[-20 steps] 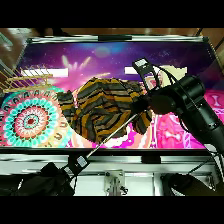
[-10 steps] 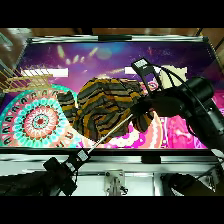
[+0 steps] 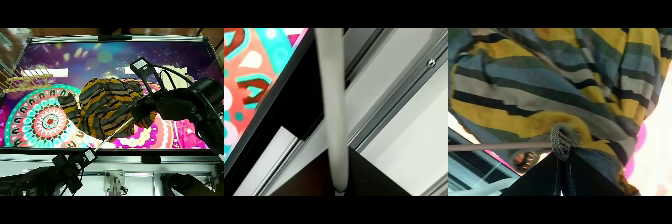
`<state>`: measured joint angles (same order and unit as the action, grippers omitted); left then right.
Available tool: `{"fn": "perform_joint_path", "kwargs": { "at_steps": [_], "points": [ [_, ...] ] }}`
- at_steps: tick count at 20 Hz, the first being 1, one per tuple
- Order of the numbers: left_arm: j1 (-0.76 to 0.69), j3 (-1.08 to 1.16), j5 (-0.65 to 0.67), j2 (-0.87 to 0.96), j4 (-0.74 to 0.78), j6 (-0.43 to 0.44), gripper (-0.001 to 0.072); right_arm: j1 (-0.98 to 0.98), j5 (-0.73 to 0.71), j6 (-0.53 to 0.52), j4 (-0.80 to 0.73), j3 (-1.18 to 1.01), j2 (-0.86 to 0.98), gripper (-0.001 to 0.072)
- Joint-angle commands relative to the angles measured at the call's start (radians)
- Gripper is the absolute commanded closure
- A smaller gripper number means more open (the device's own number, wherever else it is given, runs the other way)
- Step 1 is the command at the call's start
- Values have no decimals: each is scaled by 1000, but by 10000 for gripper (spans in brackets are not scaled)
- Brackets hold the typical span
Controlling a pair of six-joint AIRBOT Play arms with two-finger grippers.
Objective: Fold the shirts.
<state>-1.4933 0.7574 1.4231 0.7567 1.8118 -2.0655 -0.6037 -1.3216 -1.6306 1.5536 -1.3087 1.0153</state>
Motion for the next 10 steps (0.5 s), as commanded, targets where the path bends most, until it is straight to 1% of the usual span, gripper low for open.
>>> {"fn": "perform_joint_path", "kwargs": {
  "at_steps": [1, 3, 5, 6, 10],
  "points": [
    [46, 0, -127, 22, -5, 16, 656, 0, -19, -72, 61, -3, -7, 637],
    [64, -10, -161, 35, -50, 16, 657, 0, -21, -87, 55, -25, -26, 637],
    [64, -34, -167, 40, -90, 6, 656, 0, -23, -87, 23, -75, -39, 637],
    [64, -39, -167, 39, -90, -15, 656, 0, -29, -87, 14, -102, -43, 637],
    [63, -32, -184, 34, -85, -51, 656, 0, -95, -87, -3, -159, -43, 637]
  ]
}}
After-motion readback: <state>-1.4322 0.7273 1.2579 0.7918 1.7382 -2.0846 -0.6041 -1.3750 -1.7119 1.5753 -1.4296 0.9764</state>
